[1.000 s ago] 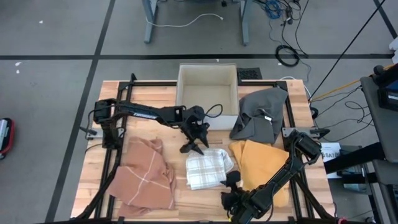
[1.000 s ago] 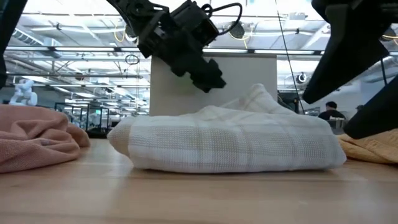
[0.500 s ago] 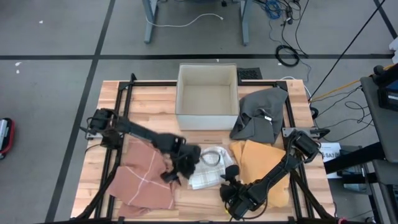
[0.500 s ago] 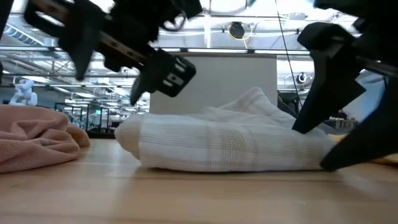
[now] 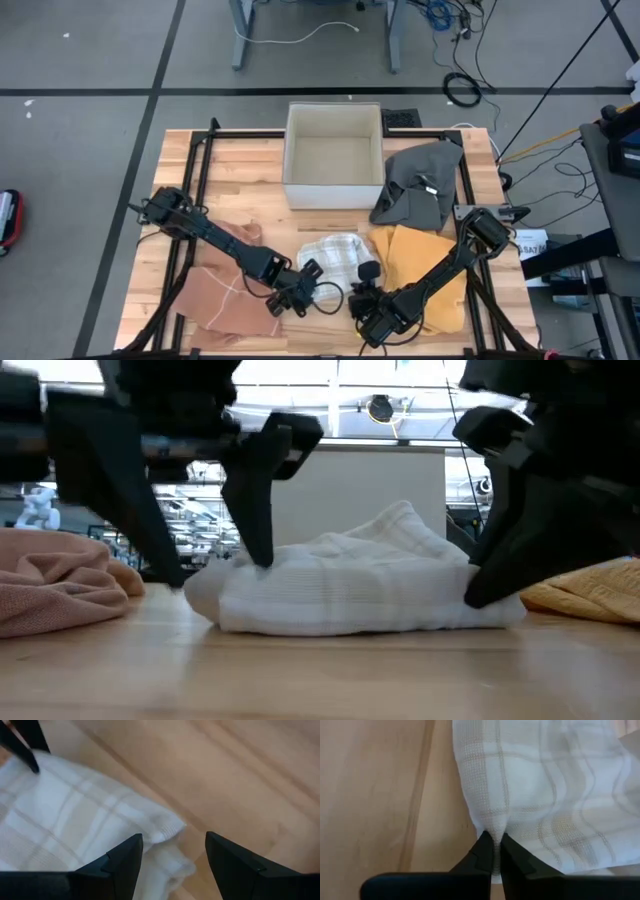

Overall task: Fold towel
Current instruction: Fold the white patterned towel

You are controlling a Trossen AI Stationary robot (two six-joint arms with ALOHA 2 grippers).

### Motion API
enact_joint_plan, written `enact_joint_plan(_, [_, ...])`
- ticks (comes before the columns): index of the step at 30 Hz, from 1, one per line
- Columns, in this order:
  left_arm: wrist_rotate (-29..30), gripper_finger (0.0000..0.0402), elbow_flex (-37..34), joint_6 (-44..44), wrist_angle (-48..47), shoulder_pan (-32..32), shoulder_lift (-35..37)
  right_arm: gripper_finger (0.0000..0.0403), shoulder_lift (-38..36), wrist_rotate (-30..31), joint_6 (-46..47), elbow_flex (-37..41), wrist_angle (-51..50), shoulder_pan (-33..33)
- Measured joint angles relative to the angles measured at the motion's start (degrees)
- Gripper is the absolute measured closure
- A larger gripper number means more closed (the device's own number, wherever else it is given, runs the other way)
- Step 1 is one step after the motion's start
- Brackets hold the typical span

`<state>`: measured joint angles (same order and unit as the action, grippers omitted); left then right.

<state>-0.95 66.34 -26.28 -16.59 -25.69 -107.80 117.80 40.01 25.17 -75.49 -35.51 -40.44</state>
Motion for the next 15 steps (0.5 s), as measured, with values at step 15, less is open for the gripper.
enact_joint_plan(15, [14.7,0.0328,-1.6,1.6,3.6,-3.7,-2.3,0.0402,-0.6,-5.1,0.1,-2.7,0.6,0.7])
